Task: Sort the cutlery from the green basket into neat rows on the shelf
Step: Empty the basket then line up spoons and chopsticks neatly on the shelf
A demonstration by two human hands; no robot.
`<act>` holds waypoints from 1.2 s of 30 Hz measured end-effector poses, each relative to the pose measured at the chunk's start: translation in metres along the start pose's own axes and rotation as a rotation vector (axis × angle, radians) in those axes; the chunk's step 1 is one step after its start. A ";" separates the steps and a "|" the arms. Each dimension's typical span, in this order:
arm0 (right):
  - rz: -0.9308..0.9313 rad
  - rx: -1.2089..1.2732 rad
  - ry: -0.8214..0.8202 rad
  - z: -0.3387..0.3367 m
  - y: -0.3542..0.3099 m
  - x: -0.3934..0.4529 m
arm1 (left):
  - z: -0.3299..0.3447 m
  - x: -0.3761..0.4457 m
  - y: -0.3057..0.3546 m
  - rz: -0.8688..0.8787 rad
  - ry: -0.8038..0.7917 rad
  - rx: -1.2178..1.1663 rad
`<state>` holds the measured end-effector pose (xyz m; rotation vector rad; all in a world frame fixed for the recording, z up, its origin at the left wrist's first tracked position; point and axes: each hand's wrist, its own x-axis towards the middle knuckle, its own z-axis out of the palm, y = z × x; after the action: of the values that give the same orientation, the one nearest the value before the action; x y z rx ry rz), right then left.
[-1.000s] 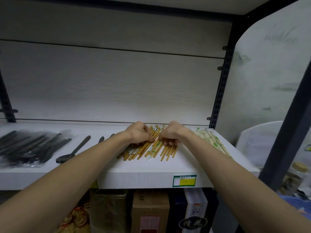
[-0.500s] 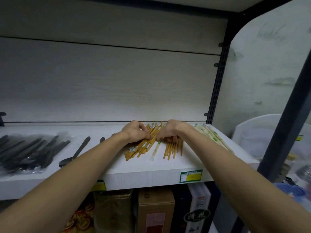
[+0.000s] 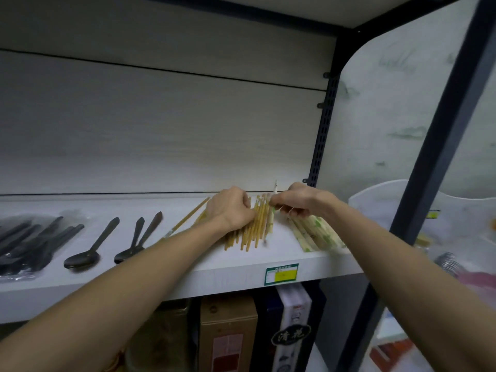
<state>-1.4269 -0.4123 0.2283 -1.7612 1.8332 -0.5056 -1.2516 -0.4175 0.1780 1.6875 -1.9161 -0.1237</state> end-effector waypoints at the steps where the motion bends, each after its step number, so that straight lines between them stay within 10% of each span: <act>1: 0.015 0.007 -0.006 -0.008 0.012 0.000 | 0.004 0.000 0.006 0.043 0.017 0.020; 12: 0.053 0.036 -0.093 -0.019 0.047 0.006 | 0.033 0.007 0.029 0.313 0.004 0.230; 36: -0.212 -0.337 0.255 0.021 0.022 0.022 | 0.000 0.004 -0.009 0.125 0.071 0.352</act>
<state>-1.4314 -0.4301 0.1958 -2.2209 2.0080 -0.5484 -1.2436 -0.4230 0.1756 1.7550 -2.0738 0.3363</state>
